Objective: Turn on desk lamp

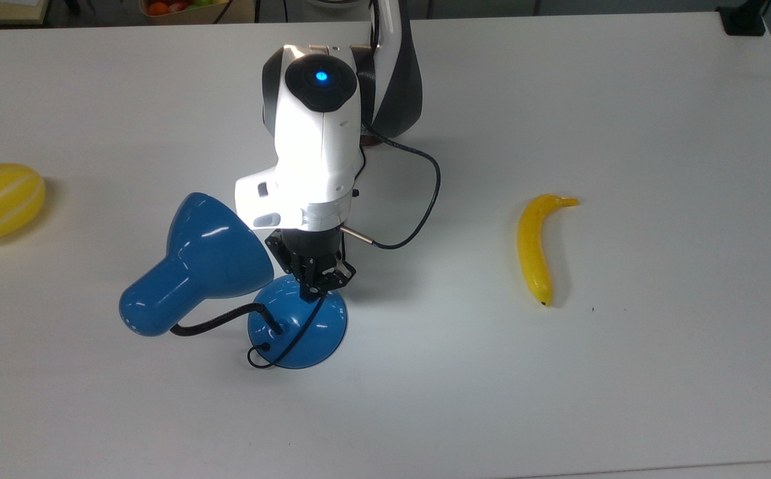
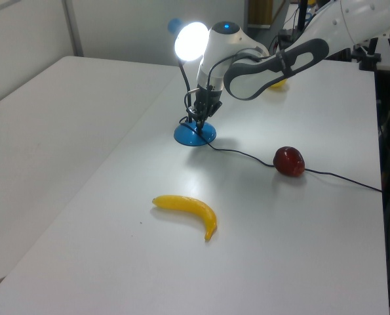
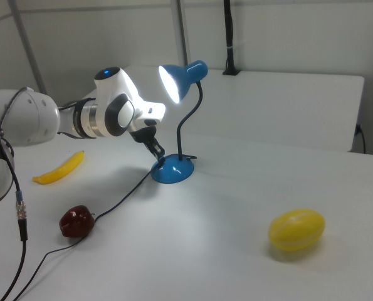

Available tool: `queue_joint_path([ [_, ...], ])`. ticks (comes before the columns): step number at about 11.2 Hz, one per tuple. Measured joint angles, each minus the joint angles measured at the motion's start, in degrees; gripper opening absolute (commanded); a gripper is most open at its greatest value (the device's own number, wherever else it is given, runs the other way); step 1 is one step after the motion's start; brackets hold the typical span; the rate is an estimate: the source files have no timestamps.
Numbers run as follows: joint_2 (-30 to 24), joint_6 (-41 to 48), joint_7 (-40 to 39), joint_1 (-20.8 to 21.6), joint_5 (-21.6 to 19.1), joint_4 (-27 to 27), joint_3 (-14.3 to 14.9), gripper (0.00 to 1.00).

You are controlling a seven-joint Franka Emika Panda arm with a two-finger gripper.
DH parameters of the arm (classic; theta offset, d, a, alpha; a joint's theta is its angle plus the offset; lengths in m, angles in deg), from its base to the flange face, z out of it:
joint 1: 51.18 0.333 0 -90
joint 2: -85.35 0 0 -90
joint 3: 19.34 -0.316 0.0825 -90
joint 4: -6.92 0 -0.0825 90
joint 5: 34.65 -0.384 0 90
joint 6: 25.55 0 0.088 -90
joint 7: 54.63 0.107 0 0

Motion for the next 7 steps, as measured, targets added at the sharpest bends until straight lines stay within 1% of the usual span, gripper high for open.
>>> queue_joint_path([
  [1, -1.55, 0.0, -0.81, -0.03, 0.09, -0.94, 0.0, 0.0],
  [2, -4.43, 0.0, -2.99, -0.22, 0.08, -3.24, 0.01, 0.0],
  [5, -15.81, 0.06, -9.48, -1.26, 0.06, -13.88, 0.02, 0.0],
  [6, -19.38, 0.8, -11.7, -1.42, -0.52, -17.38, 0.02, 0.01],
  [7, -22.48, 3.46, -15.2, -1.62, -2.28, -19.9, 0.02, 0.1],
])
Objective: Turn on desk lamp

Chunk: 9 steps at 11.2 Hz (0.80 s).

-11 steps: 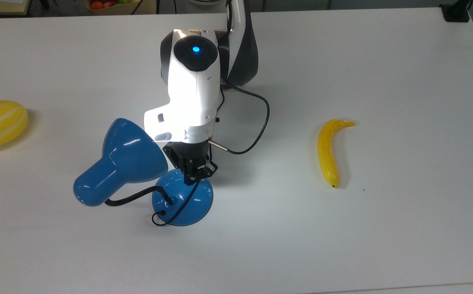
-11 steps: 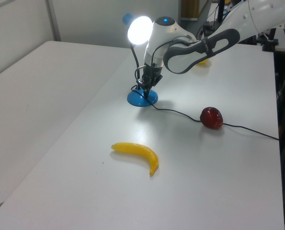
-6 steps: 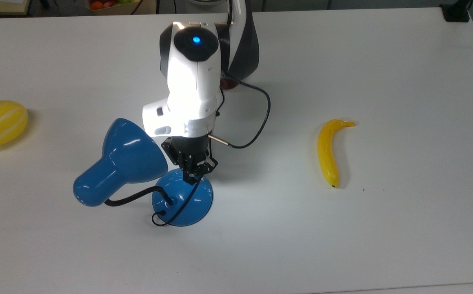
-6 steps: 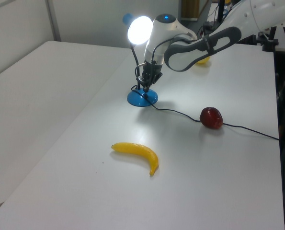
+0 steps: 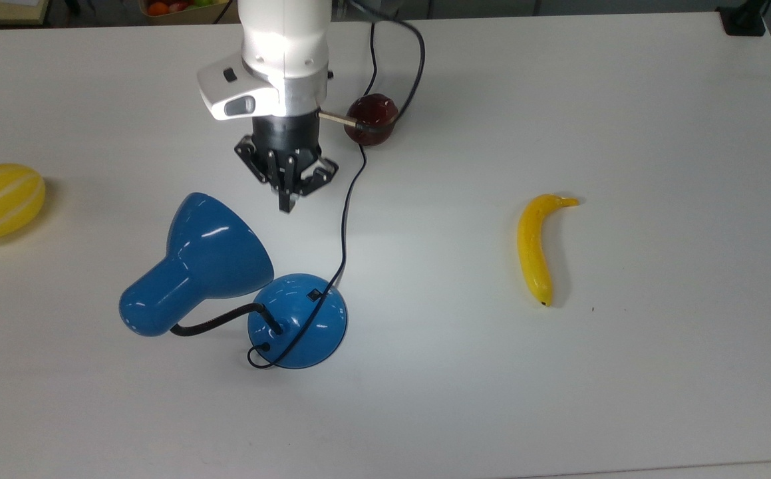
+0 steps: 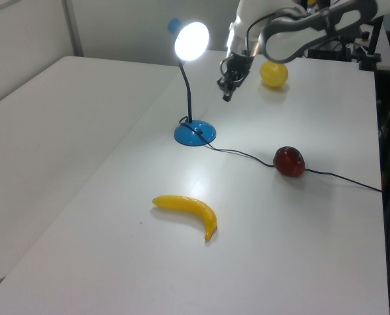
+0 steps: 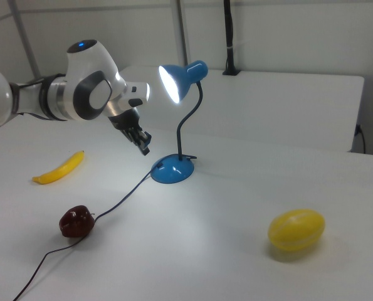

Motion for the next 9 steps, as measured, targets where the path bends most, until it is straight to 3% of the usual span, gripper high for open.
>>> queue_joint_path([
  [1, -2.78, 4.68, -5.4, -0.48, -3.18, -1.3, 0.01, 0.35],
  [2, -5.34, 9.81, -11.22, -1.29, -6.61, -1.75, 0.04, 0.81],
  [3, -7.69, 13.92, -15.02, -2.3, -8.52, -1.87, 0.06, 1.0],
  [6, -12.42, 19.94, -17.97, -3.87, -8.9, -2.76, 0.08, 1.0],
  [9, -13.5, 26.24, -18.44, -3.94, -6.06, -3.4, 0.08, 1.0],
])
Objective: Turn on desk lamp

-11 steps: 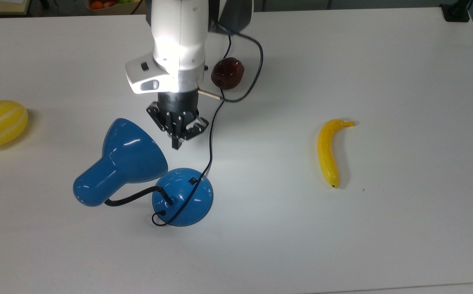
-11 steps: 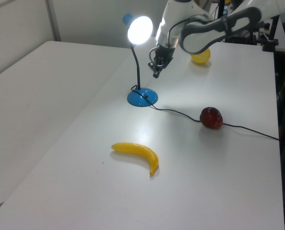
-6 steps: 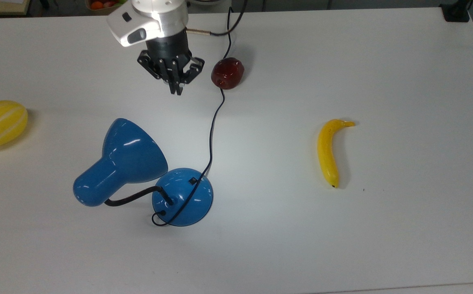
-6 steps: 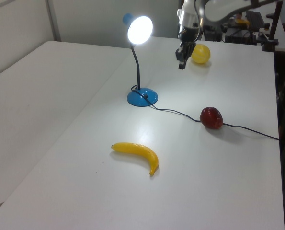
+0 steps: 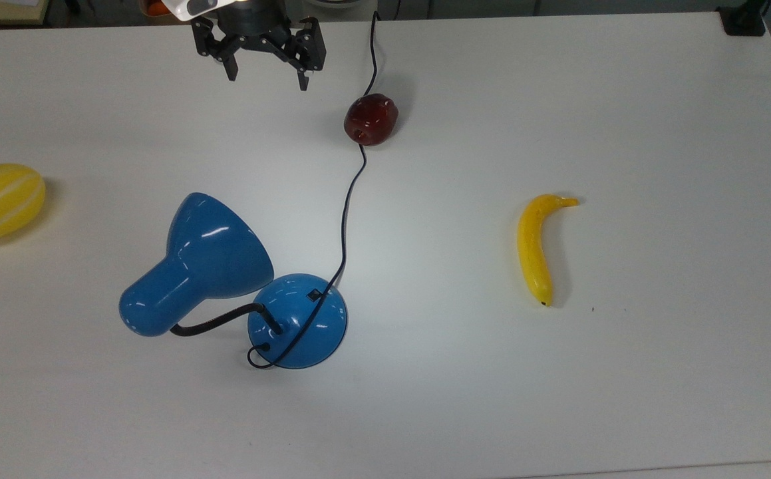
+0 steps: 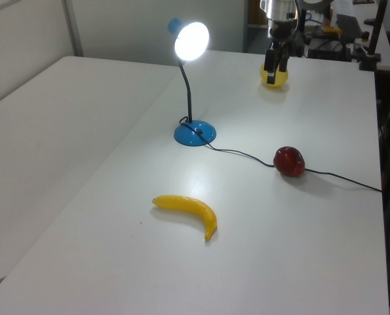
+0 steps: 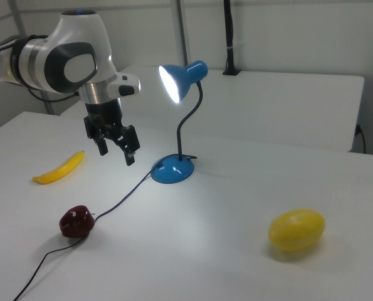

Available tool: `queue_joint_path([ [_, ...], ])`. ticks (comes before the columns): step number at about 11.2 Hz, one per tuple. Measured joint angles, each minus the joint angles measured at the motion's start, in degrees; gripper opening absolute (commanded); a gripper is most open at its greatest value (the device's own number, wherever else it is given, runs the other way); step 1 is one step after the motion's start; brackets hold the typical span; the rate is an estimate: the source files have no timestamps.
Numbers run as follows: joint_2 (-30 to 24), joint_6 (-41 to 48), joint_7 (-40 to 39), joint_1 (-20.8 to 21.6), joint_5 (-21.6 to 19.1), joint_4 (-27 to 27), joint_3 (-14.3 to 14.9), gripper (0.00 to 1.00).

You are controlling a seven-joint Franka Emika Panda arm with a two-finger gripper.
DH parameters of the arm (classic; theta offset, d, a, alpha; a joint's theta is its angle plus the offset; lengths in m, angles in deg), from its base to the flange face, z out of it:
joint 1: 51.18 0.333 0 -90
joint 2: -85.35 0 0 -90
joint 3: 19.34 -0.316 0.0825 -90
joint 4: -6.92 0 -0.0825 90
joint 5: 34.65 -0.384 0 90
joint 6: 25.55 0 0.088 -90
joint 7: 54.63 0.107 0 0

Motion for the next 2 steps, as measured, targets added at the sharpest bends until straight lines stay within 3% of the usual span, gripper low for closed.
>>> queue_joint_path([
  [2, -0.18, 1.46, -0.01, -0.01, 0.97, 0.0, 0.0, 1.0],
])
